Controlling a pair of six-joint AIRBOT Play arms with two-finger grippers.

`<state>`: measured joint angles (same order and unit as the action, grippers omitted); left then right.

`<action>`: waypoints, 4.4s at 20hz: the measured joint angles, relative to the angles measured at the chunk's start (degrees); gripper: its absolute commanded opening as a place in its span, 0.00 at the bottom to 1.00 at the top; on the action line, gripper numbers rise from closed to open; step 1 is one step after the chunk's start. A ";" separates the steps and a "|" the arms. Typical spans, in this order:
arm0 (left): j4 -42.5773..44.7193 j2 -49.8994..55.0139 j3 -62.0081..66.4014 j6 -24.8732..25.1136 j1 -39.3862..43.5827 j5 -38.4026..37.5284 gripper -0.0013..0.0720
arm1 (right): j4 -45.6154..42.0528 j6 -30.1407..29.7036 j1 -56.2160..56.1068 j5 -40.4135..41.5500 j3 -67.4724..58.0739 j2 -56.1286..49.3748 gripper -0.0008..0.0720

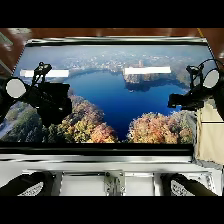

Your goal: Fold the shirts.

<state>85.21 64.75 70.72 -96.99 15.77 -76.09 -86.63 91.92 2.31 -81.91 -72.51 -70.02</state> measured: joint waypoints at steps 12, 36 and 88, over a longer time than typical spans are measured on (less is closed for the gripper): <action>0.00 0.00 0.00 0.00 0.00 0.00 1.00 | 0.00 -0.02 0.00 -0.02 0.00 0.00 0.94; 4.22 11.06 5.90 -6.14 -12.52 11.06 1.00 | -0.20 -2.32 0.13 2.82 0.02 -0.04 0.94; -27.12 11.74 -8.00 -9.09 20.44 30.49 1.00 | 13.03 -5.81 0.11 5.40 18.62 14.01 0.94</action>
<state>58.08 76.49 62.72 -106.08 36.21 -45.60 -73.60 86.11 2.42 -76.51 -53.89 -56.01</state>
